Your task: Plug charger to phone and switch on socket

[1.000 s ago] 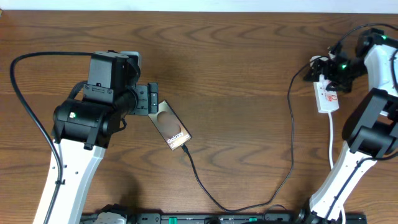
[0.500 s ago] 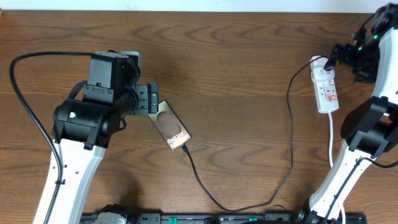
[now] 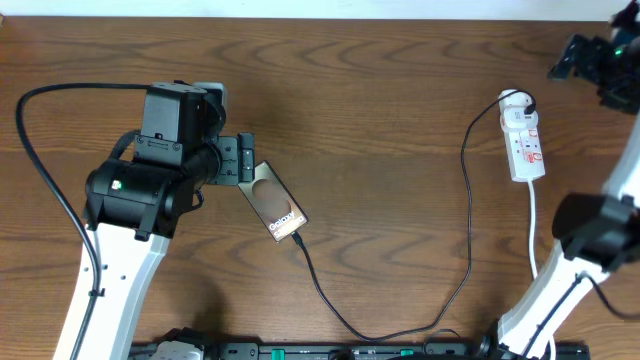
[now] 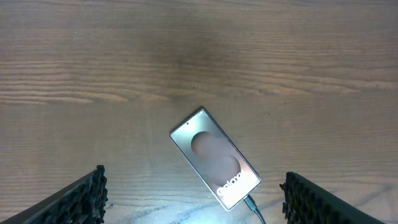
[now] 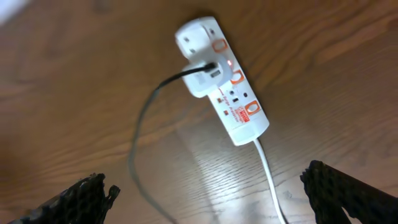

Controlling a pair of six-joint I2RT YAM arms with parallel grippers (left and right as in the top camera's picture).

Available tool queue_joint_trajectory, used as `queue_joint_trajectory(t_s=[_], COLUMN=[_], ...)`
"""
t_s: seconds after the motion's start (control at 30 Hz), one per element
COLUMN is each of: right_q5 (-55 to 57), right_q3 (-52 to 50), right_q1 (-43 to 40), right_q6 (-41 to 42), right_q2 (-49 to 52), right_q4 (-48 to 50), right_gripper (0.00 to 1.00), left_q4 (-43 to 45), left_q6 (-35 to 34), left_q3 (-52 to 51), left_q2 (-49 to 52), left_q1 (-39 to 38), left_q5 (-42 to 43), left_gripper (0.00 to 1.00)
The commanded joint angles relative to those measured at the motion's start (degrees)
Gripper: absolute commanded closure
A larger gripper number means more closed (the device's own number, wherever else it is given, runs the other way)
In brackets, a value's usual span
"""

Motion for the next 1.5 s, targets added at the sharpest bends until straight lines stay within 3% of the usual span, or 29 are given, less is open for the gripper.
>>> queue_joint_trajectory(t_s=[0.0,0.4,1.47], right_q5=[-1.0,-0.9,-0.9], right_q3=[1.3,1.3,1.2], right_q1=[0.2,0.2,0.2], right_q6=[1.8,1.7,1.7], right_q2=[-8.9,-18.5,-18.5], right_q4=[-0.2,-0.2,-0.2], right_gripper=[0.01,0.01,0.01], left_q4=[-0.1,-0.1,-0.1], left_q6=[0.9,0.9,0.9], left_q3=[0.9,0.9,0.9], left_q2=[-0.2,-0.2,-0.2], left_q1=[-0.2,-0.2,-0.2], left_q5=[-0.7,-0.7,-0.7], left_gripper=[0.13,0.13,0.13])
